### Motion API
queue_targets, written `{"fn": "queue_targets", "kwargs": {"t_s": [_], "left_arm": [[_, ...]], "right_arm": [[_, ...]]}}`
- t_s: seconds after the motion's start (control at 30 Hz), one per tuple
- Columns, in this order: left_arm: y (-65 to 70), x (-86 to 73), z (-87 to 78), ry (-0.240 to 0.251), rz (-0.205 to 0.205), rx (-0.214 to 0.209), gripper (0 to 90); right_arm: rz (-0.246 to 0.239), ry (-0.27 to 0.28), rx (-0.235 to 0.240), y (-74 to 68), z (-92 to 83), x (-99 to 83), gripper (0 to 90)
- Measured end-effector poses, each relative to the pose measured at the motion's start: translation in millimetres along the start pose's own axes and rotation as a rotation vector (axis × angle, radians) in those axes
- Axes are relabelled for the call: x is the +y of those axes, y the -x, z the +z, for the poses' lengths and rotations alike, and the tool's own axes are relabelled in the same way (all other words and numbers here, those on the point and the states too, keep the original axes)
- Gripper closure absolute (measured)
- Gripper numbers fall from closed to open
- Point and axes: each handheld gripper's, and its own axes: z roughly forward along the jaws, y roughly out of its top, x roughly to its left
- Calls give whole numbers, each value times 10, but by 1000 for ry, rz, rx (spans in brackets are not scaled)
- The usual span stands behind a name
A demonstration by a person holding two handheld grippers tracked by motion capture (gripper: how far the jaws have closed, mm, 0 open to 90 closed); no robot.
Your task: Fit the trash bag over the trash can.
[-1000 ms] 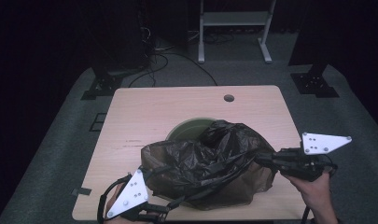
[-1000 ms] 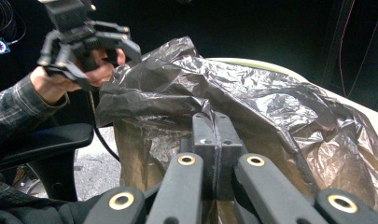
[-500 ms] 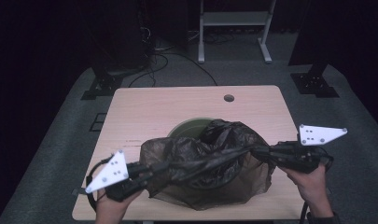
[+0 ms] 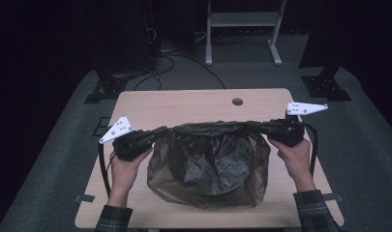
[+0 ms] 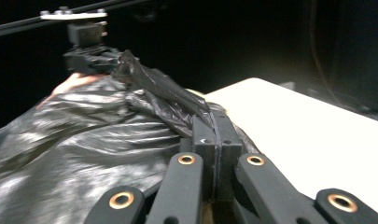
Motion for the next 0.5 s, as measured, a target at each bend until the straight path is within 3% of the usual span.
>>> {"fn": "queue_targets", "kwargs": {"t_s": [0.1, 0.3, 0.5], "left_arm": [[-109, -105, 98, -34, -44, 13, 897], [-246, -396, 251, -130, -105, 36, 897], [-177, -679, 203, -190, -114, 4, 897]], "right_arm": [[47, 3, -28, 158, 109, -80, 900], [90, -60, -98, 317, 315, -252, 900], [109, -120, -107, 330, 350, -498, 900]]}}
